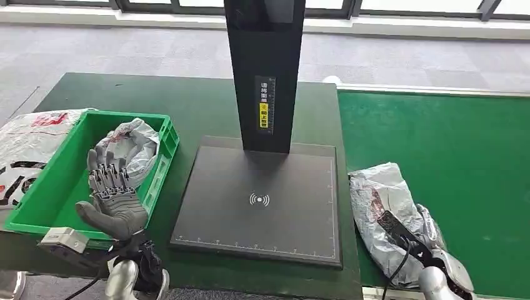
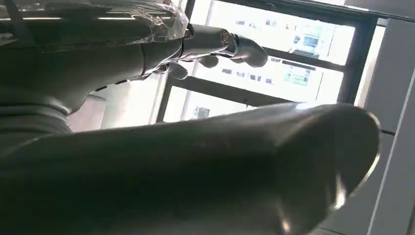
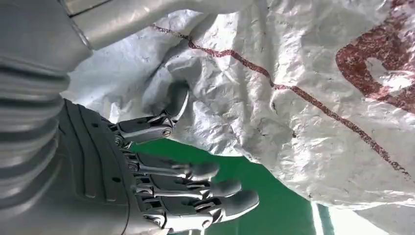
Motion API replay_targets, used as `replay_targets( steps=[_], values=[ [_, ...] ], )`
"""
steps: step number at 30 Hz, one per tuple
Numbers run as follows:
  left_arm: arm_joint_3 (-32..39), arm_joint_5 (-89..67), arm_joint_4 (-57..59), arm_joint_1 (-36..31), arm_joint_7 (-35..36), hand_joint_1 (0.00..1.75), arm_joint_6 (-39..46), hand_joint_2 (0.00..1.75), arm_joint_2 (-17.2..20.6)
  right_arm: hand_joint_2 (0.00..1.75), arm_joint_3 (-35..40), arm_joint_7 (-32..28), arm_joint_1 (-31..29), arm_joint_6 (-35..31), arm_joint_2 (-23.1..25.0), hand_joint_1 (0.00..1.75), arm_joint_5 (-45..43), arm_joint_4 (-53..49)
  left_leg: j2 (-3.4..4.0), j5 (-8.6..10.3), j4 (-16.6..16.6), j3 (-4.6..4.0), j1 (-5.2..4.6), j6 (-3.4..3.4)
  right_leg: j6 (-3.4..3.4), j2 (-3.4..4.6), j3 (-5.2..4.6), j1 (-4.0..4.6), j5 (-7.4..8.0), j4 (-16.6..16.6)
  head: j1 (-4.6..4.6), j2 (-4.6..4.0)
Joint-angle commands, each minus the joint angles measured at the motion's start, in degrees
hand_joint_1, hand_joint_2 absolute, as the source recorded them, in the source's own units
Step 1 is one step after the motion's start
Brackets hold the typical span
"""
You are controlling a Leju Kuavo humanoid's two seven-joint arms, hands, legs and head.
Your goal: Moved the parcel from conveyor to table for the left to box.
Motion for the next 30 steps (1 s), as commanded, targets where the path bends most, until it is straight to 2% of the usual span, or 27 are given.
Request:
replay_targets(
  steps=[1,4,6,9,14,20,22,25,29,30],
  values=[
    [2.36,-0.04,2.45,-1.75,0.15,0.0,-0.18,0.0,-2.23,1.75,3.29,-0.83,-3.16,-0.71,1.2,0.0,-0.71,1.88,0.16,0.06,-0.16,0.07,0.0,0.09,-0.13,0.06,0.02,0.04,0.11,-0.17,0.0,0.0],
    [2.52,-0.1,2.22,-1.72,0.15,0.0,-0.38,0.0,-2.4,1.75,3.72,-2.72,-4.47,-2.44,1.72,0.0,-1.66,2.67,0.15,0.01,-0.04,0.01,0.0,0.06,-0.08,0.09,-0.03,0.02,0.06,-0.04,0.0,0.0],
    [2.73,-0.18,1.49,-1.48,0.15,0.0,-0.33,0.0,-2.71,1.75,3.86,-5.9,-6.43,-6.22,3.21,0.0,-3.46,1.43,0.22,0.01,-0.04,0.0,0.01,0.06,-0.09,0.16,-0.06,0.03,0.08,-0.04,0.0,0.0],
    [2.71,-0.06,1.73,-1.34,0.15,0.0,-0.45,0.0,-2.71,1.75,5.4,-5.19,-7.86,-4.48,3.56,0.0,-2.84,2.37,0.32,0.05,-0.12,0.02,0.0,0.08,-0.14,0.23,-0.08,0.03,0.14,-0.09,0.0,0.0],
    [2.59,-0.05,1.28,-1.22,0.15,0.0,-0.35,0.0,-2.73,1.75,5.99,-5.74,-9.51,-5.93,3.93,0.0,-3.72,3.92,0.22,0.02,-0.07,0.03,0.01,0.05,-0.1,0.15,-0.04,0.04,0.09,-0.05,0.0,0.0],
    [2.41,0.11,2.51,-2.0,0.15,0.0,-0.37,0.0,-2.66,1.75,7.76,-5.25,-9.19,-2.99,4.04,0.0,-3.42,7.57,0.1,0.01,-0.07,0.09,0.03,0.04,-0.07,0.04,0.04,0.05,0.04,-0.06,0.0,0.0],
    [2.29,-0.05,2.94,-2.37,0.15,0.0,-0.45,0.0,-2.62,1.75,9.43,-4.75,-10.15,-1.58,3.86,0.0,-2.68,11.8,0.13,0.09,-0.21,0.18,0.02,0.1,-0.14,0.02,0.08,0.07,0.12,-0.22,0.0,0.0],
    [2.11,0.04,3.54,-2.79,0.15,0.0,-0.46,0.0,-2.36,1.75,10.98,-1.75,-9.09,0.88,2.54,0.0,-1.01,15.96,0.08,0.04,-0.13,0.25,0.06,0.06,-0.11,0.0,0.11,0.09,0.08,-0.16,0.0,0.0],
    [1.96,0.25,3.72,-2.98,0.15,0.0,-0.24,0.0,-2.15,1.75,10.89,-2.31,-8.46,0.57,2.11,0.0,-1.66,16.2,-0.1,0.06,-0.09,0.54,0.03,0.05,-0.1,-0.17,0.07,0.06,0.02,-0.12,0.0,0.0],
    [1.81,0.33,3.81,-2.94,0.15,0.0,-0.29,0.0,-2.1,1.75,11.87,0.84,-8.22,1.85,1.11,0.0,0.1,16.45,-0.09,0.11,-0.17,0.56,0.02,0.09,-0.15,-0.19,0.09,0.07,0.07,-0.2,0.0,0.0]
  ],
)
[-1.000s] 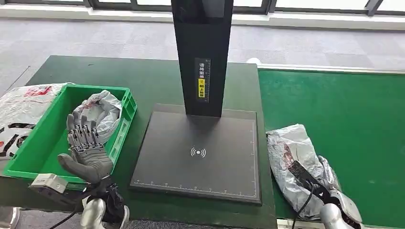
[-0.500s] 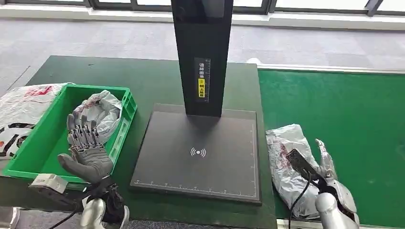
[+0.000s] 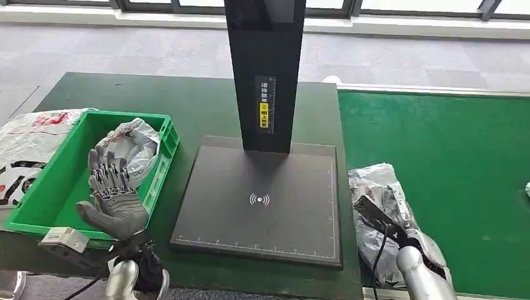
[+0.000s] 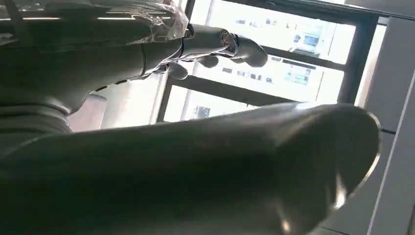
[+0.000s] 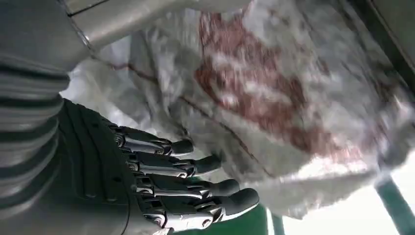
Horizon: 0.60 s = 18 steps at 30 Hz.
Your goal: Moved the parcel from conveyor to table for the left to box.
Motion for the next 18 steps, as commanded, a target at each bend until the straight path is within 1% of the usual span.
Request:
replay_targets(
  steps=[1,2,3,4,6,8,9,10,11,12,13,14,15,18],
  values=[
    [1.75,0.43,3.7,-2.95,0.15,0.0,-0.01,0.0,-2.05,1.75,5.57,4.53,-0.4,1.63,-2.2,0.0,2.36,9.04,0.0,0.02,-0.1,0.07,0.02,0.07,-0.09,-0.08,0.1,0.05,0.03,-0.13,0.0,0.0],
    [1.69,0.46,3.75,-3.02,0.15,0.0,0.06,0.0,-2.01,1.75,5.52,4.47,0.5,1.58,-2.55,0.0,2.25,8.25,-0.01,0.06,-0.16,0.09,0.03,0.09,-0.12,-0.11,0.14,0.07,0.07,-0.2,0.0,0.0],
    [1.59,0.55,3.81,-2.99,0.15,0.0,0.05,0.0,-1.94,1.75,6.05,6.88,2.09,2.05,-3.41,0.0,3.79,7.01,-0.07,0.04,-0.11,0.08,0.02,0.08,-0.09,-0.12,0.14,0.06,0.03,-0.14,0.0,0.0],
    [1.38,0.74,3.94,-2.99,0.15,0.0,0.13,0.0,-1.78,1.75,6.34,8.12,5.04,2.68,-4.45,0.0,4.58,3.99,-0.2,0.1,-0.19,0.08,0.04,0.11,-0.12,-0.28,0.19,0.09,0.05,-0.26,0.0,0.0],
    [1.22,0.93,3.85,-2.96,0.15,0.0,0.26,0.0,-1.58,1.75,6.37,10.47,10.25,3.94,-5.78,0.0,6.21,-2.76,-0.39,0.09,-0.14,0.1,0.05,0.1,-0.1,-0.46,0.26,0.09,-0.01,-0.24,0.0,0.0],
    [1.41,1.15,3.86,-3.02,0.15,0.0,-0.04,0.0,-1.52,1.75,5.61,11.83,16.7,6.99,-6.73,0.0,6.85,-11.86,-0.59,0.12,-0.2,0.11,0.05,0.13,-0.12,-0.71,0.34,0.1,-0.04,-0.34,0.0,0.0],
    [1.46,1.13,3.87,-3.09,0.15,0.0,-0.13,0.0,-1.5,1.75,5.23,12.34,19.18,7.91,-7.13,0.0,7.1,-15.12,-0.49,0.04,-0.04,0.12,0.02,0.07,-0.06,-0.54,0.26,0.06,-0.1,-0.14,0.0,0.0],
    [1.34,1.24,3.72,-3.01,0.15,0.0,-0.06,0.0,-1.36,1.75,4.7,12.57,21.82,8.85,-7.42,0.0,7.34,-19.02,-0.68,0.07,-0.09,0.09,0.01,0.1,-0.09,-0.76,0.33,0.06,-0.12,-0.21,0.0,0.0],
    [1.34,1.24,3.72,-3.01,0.15,0.0,-0.06,0.0,-1.36,1.75,4.7,12.57,21.82,8.85,-7.42,0.0,7.34,-19.02,-0.78,0.03,-0.03,0.11,0.03,0.09,-0.03,-0.86,0.38,0.08,-0.19,-0.19,0.0,0.0],
    [1.43,1.38,3.73,-2.94,0.15,0.0,-0.18,0.0,-1.33,1.75,4.31,12.48,23.58,9.31,-7.4,0.0,7.13,-21.63,-0.94,0.05,-0.08,0.13,0.03,0.12,-0.08,-1.04,0.46,0.1,-0.22,-0.27,0.0,0.0],
    [1.48,1.44,3.83,-2.9,0.15,0.0,-0.32,0.0,-1.29,1.75,4.37,12.33,24.17,9.79,-7.45,0.0,7.23,-22.79,-0.89,0.02,-0.05,0.16,-0.01,0.1,-0.02,-0.96,0.48,0.06,-0.25,-0.22,0.0,0.0],
    [1.48,1.47,4.01,-2.92,0.15,0.0,-0.41,0.0,-1.24,1.75,4.12,11.86,24.81,10.26,-7.14,1.75,6.67,-24.06,-0.97,0.02,-0.12,0.19,0.01,0.13,-0.06,-1.07,0.58,0.08,-0.26,-0.3,0.0,0.0],
    [1.48,1.47,4.01,-2.92,0.15,0.0,-0.41,0.0,-1.24,1.75,4.12,11.86,24.81,10.26,-7.14,1.75,6.67,-24.06,-0.83,0.0,-0.04,0.15,-0.01,0.08,-0.03,-0.92,0.47,0.04,-0.26,-0.19,0.0,0.0],
    [2.04,1.48,3.48,-2.2,0.15,0.0,-1.11,0.0,-1.49,1.75,3.7,10.3,23.22,9.3,-5.93,1.75,6.3,-24.53,-0.67,-0.03,-0.05,0.13,-0.01,0.14,-0.06,-0.77,0.4,0.05,-0.21,-0.21,0.0,0.0]
  ],
)
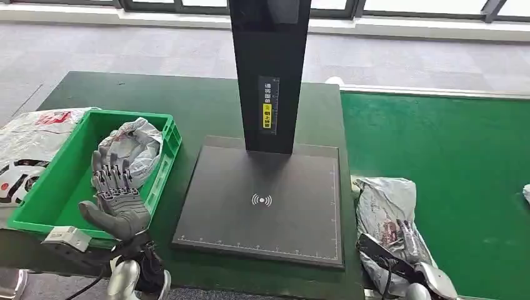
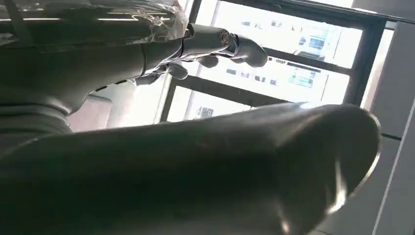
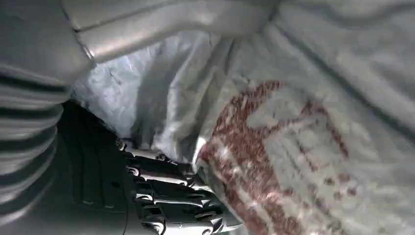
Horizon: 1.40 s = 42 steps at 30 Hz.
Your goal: Moved the parcel from conveyor to table for the left to box.
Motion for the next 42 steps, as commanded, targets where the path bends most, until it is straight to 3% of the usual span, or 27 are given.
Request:
replay_targets(
  steps=[1,17,29,36,38,42],
  values=[
    [2.23,0.24,2.18,-1.89,0.15,0.0,-1.12,0.0,-1.65,1.75,0.04,-2.1,6.1,0.31,-0.2,1.75,-0.59,-8.74,-0.1,0.03,-0.05,0.0,0.0,0.04,-0.08,-0.17,0.05,0.01,-0.02,-0.05,0.0,0.0],
    [2.76,0.49,1.7,-1.09,0.15,0.0,-1.93,0.0,-1.96,1.75,-0.15,-2.91,1.64,-4.66,2.26,1.75,0.93,-7.61,0.53,0.01,-0.21,-0.19,0.02,0.06,-0.14,0.38,0.02,0.05,0.12,-0.13,0.0,0.0],
    [2.75,0.48,1.86,-1.07,0.15,0.0,-1.77,0.0,-1.92,1.75,-0.28,-3.18,0.41,-5.22,2.69,1.75,0.88,-5.95,0.38,-0.02,-0.1,-0.42,0.02,0.01,-0.08,0.27,-0.03,0.02,0.04,-0.01,0.0,0.0],
    [3.11,0.39,0.66,-0.35,0.15,0.0,-1.54,0.0,-2.5,1.75,-1.64,-5.75,-6.59,-13.46,5.55,1.75,-1.53,-2.07,0.7,0.03,-0.24,-0.36,0.02,0.05,-0.15,0.53,-0.06,0.04,0.19,-0.14,0.0,0.0],
    [3.24,0.17,0.15,-0.22,0.15,0.0,-1.23,0.0,-2.8,1.75,-2.77,-10.07,-8.84,-19.42,7.13,1.75,-5.32,-3.41,0.7,0.07,-0.27,-0.38,0.02,0.06,-0.17,0.49,-0.08,0.03,0.21,-0.16,0.0,0.0],
    [3.23,0.32,-0.1,-0.13,0.15,0.0,-0.95,0.0,-2.8,1.75,-2.72,-12.4,-10.16,-21.57,8.06,1.75,-7.33,-5.38,0.75,0.01,-0.17,-0.42,0.0,0.03,-0.17,0.58,-0.16,0.01,0.16,-0.01,0.0,0.0]
  ],
)
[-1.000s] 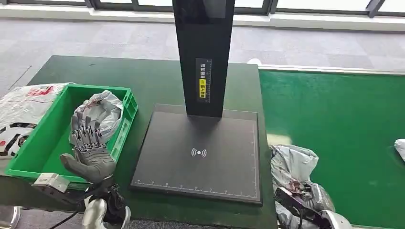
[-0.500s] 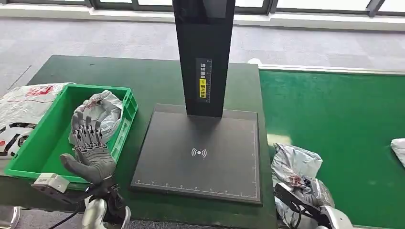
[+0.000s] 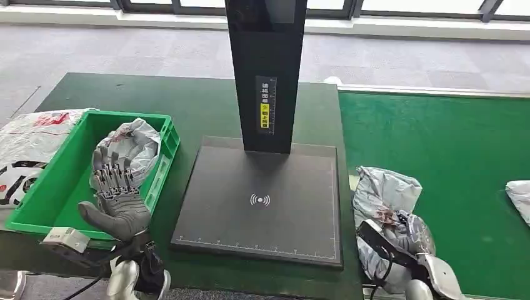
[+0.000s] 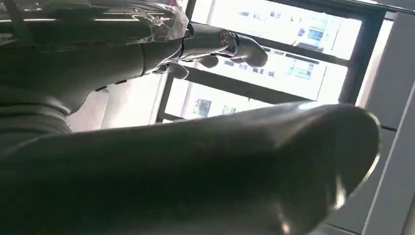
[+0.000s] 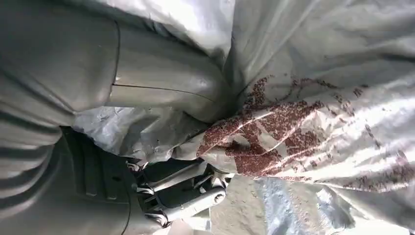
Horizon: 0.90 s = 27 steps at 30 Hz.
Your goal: Moved the parcel from conveyor to table for the left to box.
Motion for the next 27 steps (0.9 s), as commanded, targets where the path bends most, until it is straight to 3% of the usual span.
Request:
replay_targets(
  steps=[1,7,10,13,16,18,27],
  values=[
    [3.32,0.0,-0.02,-0.1,0.15,0.0,0.93,0.0,-2.78,1.75,-1.59,-9.43,-7.85,-9.58,6.57,1.75,-7.16,-0.39,0.35,0.04,-0.18,0.08,-0.01,0.08,-0.15,0.25,-0.07,0.03,0.13,-0.14,0.0,0.0],
    [3.79,0.19,-0.37,0.33,0.15,0.0,0.79,0.0,-2.78,1.75,2.57,-11.74,-8.64,-11.14,7.57,1.75,-7.87,-2.08,0.3,0.12,-0.39,0.65,0.0,0.12,-0.24,0.17,0.03,0.07,0.15,-0.33,0.0,0.0],
    [3.58,0.3,-0.57,0.54,0.15,0.0,0.92,0.0,-2.78,1.75,5.83,-14.22,-10.01,-12.29,8.86,1.75,-8.97,-1.34,0.28,0.07,-0.14,0.07,-0.01,0.06,-0.13,0.25,-0.07,0.01,0.12,-0.05,0.0,0.0],
    [3.36,0.11,0.02,0.08,0.15,0.0,1.1,0.0,-2.78,1.75,9.23,-14.98,-11.21,-12.85,10.37,1.75,-8.49,-0.83,0.24,0.06,-0.09,0.01,0.0,0.02,-0.11,0.21,-0.1,0.01,0.09,-0.01,0.0,0.0],
    [3.34,-0.4,2.66,-1.82,0.15,0.0,0.77,0.0,-2.78,1.75,17.63,-17.63,-15.65,-11.81,11.86,1.75,-10.65,2.32,0.4,0.06,-0.14,0.03,0.0,0.02,-0.15,0.34,-0.14,0.02,0.14,-0.04,0.0,0.0],
    [3.31,-0.47,2.95,-2.17,0.15,0.0,0.93,0.0,-2.78,1.75,18.39,-16.7,-16.64,-11.87,12.7,1.75,-10.18,3.23,0.55,0.12,-0.24,0.05,0.02,0.04,-0.21,0.47,-0.17,0.05,0.23,-0.1,0.0,0.0],
    [3.31,-0.47,2.95,-2.17,0.15,0.0,0.93,0.0,-2.78,1.75,18.39,-16.7,-16.64,-11.87,12.7,1.75,-10.18,3.23,-0.03,0.17,-0.04,0.44,0.02,-0.04,-0.1,-0.02,-0.1,0.03,0.06,0.08,0.0,0.0]
  ],
)
